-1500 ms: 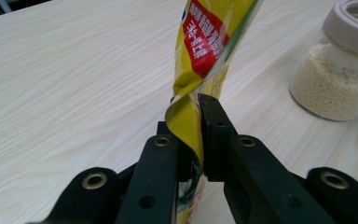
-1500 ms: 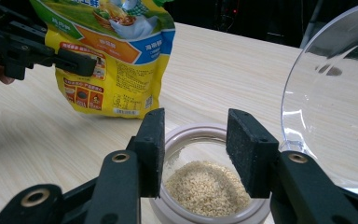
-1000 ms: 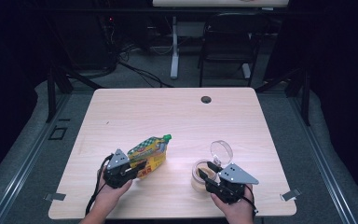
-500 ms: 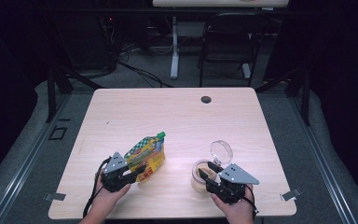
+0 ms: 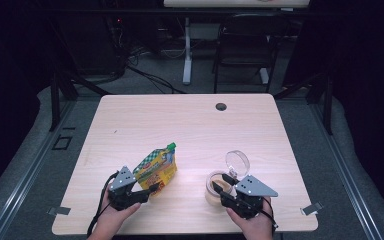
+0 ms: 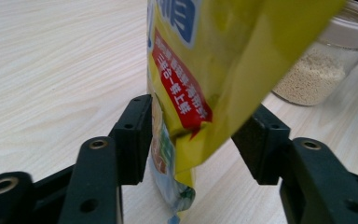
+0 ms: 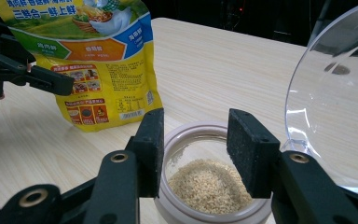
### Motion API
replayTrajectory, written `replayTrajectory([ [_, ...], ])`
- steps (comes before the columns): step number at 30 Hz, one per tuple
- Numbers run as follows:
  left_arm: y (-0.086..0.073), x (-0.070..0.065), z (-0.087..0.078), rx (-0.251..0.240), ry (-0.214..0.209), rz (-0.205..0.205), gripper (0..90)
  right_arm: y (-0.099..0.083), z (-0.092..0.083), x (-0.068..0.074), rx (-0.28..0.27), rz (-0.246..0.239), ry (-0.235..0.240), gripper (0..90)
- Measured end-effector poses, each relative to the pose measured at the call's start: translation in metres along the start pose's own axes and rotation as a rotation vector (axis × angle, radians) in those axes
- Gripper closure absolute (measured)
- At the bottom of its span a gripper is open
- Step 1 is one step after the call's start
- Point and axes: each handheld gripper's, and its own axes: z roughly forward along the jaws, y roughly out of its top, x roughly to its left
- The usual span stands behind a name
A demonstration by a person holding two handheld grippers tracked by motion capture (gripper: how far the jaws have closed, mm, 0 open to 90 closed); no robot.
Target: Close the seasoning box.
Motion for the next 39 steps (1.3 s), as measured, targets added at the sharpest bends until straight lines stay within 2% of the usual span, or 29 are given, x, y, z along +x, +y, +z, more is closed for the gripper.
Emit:
replayTrajectory([
  [5,-0.002,-0.003,-0.005,0.009,-0.003,0.011,42.1,0.0,-0.002,0.0,0.008,-0.008,0.006,57.0],
  [8,-0.002,-0.004,-0.009,-0.003,-0.006,-0.005,41.4,0.002,-0.005,0.0,0.002,-0.006,0.005,58.0],
  [14,-0.004,-0.005,-0.016,-0.023,0.007,-0.003,39.9,0.006,-0.011,0.001,0.005,-0.006,0.01,61.6],
  [18,-0.006,-0.006,-0.021,-0.01,0.002,-0.007,39.9,0.009,-0.016,-0.002,0.013,0.002,0.011,67.6],
  [19,-0.006,-0.006,-0.021,-0.016,0.0,-0.02,39.9,0.01,-0.017,-0.002,0.007,0.008,0.013,68.9],
  [23,-0.008,-0.007,-0.025,-0.009,-0.002,-0.009,39.9,0.015,-0.023,-0.006,0.012,0.015,0.011,75.2],
  [26,-0.009,-0.007,-0.028,-0.025,0.01,-0.007,39.9,0.017,-0.027,-0.01,0.016,0.021,0.006,79.7],
  [31,-0.011,-0.003,-0.026,-0.037,0.0,-0.026,39.9,0.018,-0.03,-0.015,0.025,0.036,-0.011,89.8],
  [39,-0.013,-0.002,-0.023,-0.017,-0.001,-0.024,39.9,0.026,-0.046,-0.024,0.019,0.05,-0.012,90.0],
])
